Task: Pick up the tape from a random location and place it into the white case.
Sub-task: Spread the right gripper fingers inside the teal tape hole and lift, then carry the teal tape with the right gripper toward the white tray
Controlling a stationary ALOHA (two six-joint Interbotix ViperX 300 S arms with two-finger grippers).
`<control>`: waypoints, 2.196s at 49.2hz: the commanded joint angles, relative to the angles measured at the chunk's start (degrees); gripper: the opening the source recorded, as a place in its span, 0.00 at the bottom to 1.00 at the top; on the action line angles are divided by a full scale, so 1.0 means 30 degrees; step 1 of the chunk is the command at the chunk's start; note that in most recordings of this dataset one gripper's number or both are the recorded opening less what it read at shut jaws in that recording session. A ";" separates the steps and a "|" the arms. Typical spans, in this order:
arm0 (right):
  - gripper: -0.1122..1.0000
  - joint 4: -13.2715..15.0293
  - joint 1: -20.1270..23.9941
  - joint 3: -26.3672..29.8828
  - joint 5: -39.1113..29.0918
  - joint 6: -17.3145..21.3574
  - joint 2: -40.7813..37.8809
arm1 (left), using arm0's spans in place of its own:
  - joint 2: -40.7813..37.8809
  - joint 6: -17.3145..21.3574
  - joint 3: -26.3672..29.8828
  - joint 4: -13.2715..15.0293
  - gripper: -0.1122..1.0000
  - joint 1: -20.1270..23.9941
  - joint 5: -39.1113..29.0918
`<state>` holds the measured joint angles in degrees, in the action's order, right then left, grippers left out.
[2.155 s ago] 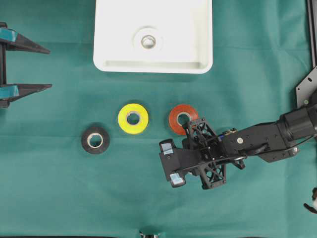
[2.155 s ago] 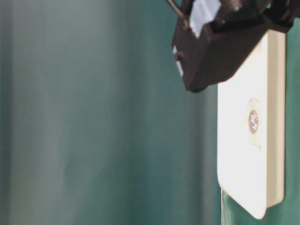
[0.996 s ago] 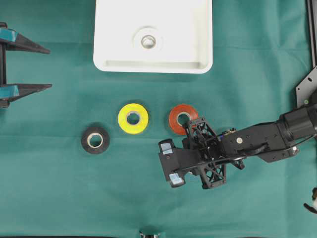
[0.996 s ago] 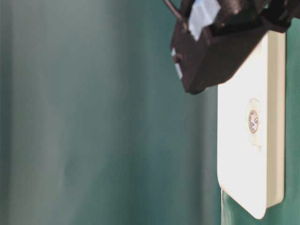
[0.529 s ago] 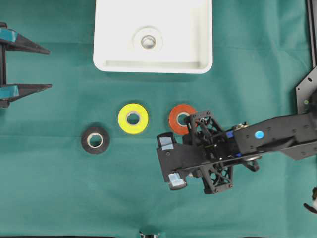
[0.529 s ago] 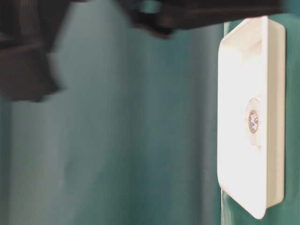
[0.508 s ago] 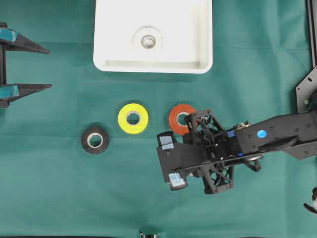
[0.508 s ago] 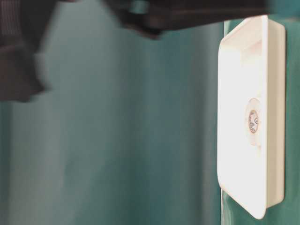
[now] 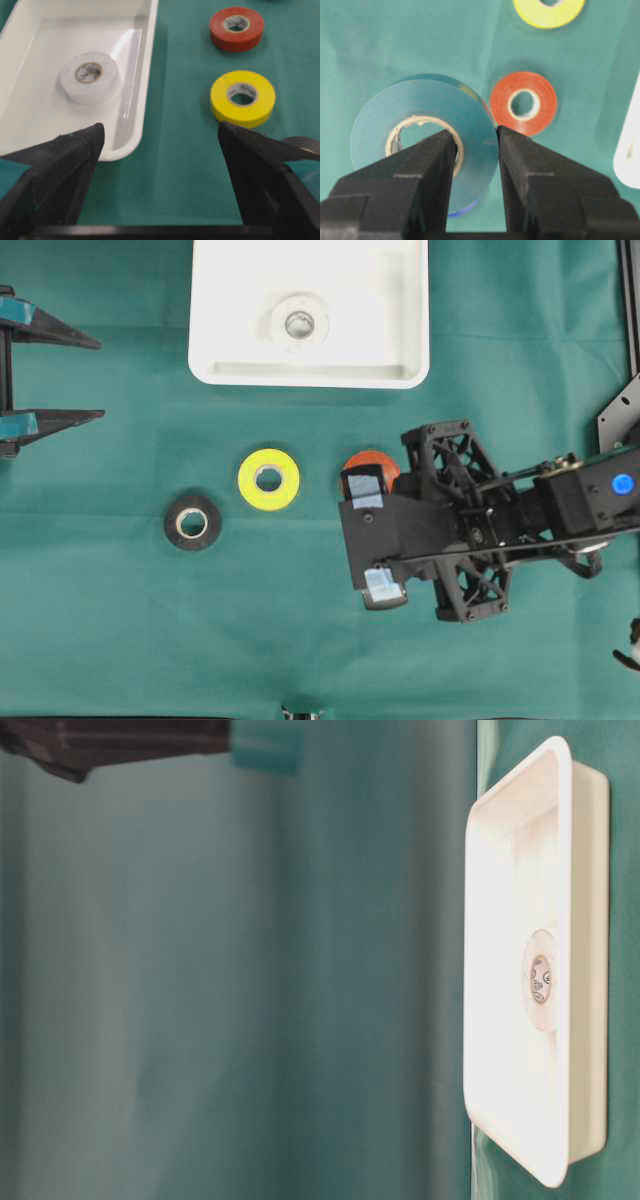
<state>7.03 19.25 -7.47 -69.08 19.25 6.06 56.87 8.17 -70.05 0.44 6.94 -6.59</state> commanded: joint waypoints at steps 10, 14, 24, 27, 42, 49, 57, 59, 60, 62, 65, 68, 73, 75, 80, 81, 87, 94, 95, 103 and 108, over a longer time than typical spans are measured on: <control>0.35 0.0088 -0.0059 0.1406 -0.0996 0.0059 0.0498 | -0.0176 0.0029 0.0205 0.0029 0.97 0.0029 0.0117; 0.35 0.0117 -0.0029 0.1406 -0.0996 0.0059 0.0498 | -0.0176 0.0029 0.0205 0.0029 0.97 0.0029 0.0117; 0.35 0.0117 -0.0029 0.1348 -0.0937 0.0029 0.0498 | -0.0205 0.0059 0.0205 0.0029 0.97 0.0029 0.0117; 0.35 0.0117 -0.0029 0.1348 -0.0908 0.0029 0.0498 | -0.0176 0.0059 0.0205 0.0029 0.97 0.0029 0.0088; 0.35 0.0117 -0.0029 0.1289 -0.0820 0.0029 0.0527 | -0.0176 0.0088 0.0205 0.0029 0.97 0.0029 -0.0088; 0.35 0.0117 -0.0029 0.1260 -0.0820 0.0029 0.0498 | -0.0176 0.0029 0.0205 0.0029 0.97 0.0029 -0.0088; 0.35 0.0117 -0.0059 0.1260 -0.0820 0.0029 0.0498 | -0.0176 0.0029 0.0205 0.0029 0.97 0.0029 -0.0088; 0.35 0.0117 -0.0059 0.1260 -0.0820 0.0029 0.0527 | -0.0176 0.0029 0.0205 0.0029 0.97 0.0029 -0.0088; 0.35 0.0117 -0.0059 0.1260 -0.0820 0.0029 0.0527 | -0.0176 0.0029 0.0205 0.0029 0.97 0.0029 -0.0088; 0.35 0.0117 -0.0029 0.1260 -0.0820 0.0029 0.0498 | -0.0176 0.0029 0.0205 0.0029 0.97 0.0029 -0.0088; 0.35 0.0117 -0.0029 0.1260 -0.0820 0.0029 0.0498 | -0.0205 0.0029 0.0205 0.0029 0.97 0.0029 -0.0088; 0.35 0.0117 -0.0029 0.1260 -0.0820 0.0029 0.0498 | -0.0176 0.0029 0.0205 0.0029 0.97 0.0029 -0.0059; 0.35 0.0234 -0.0117 0.1201 -0.0820 0.0029 0.0498 | -0.0176 0.0029 0.0205 0.0029 0.97 0.0029 -0.0088; 0.35 0.0352 -0.0176 0.1143 -0.0820 0.0029 0.0498 | -0.0176 0.0029 0.0205 0.0029 0.97 0.0029 -0.0088; 0.35 0.0732 -0.0527 0.0996 -0.0879 0.0029 0.0498 | -0.0176 0.0029 0.0205 0.0029 0.97 0.0029 -0.0088; 0.35 0.0791 -0.0645 0.0967 -0.0879 0.0029 0.0498 | -0.0176 0.0029 0.0205 0.0029 0.97 0.0029 -0.0088; 0.35 0.1055 -0.1406 0.0908 -0.0820 -0.0176 0.0498 | -0.0176 0.0029 0.0205 0.0029 0.97 0.0029 -0.0088; 0.35 0.1348 -0.2959 0.0674 -0.0615 -0.0264 0.0498 | -0.0176 0.0029 0.0205 0.0029 0.97 0.0029 -0.0088; 0.35 0.1377 -0.3164 0.0645 -0.0615 -0.0293 0.0498 | -0.0205 0.0029 0.0205 0.0029 0.97 0.0029 -0.0088; 0.35 0.1406 -0.5010 0.0293 -0.0439 -0.0732 0.0498 | -0.0176 0.0000 0.0205 0.0029 0.97 0.0029 -0.0088; 0.35 0.1406 -0.6035 0.0205 -0.0176 -0.0967 0.0498 | -0.0176 0.0000 0.0234 0.0029 0.97 0.0029 -0.0088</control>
<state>11.07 3.43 -7.47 -70.40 16.61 6.06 56.78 8.26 -70.05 0.44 6.94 -7.12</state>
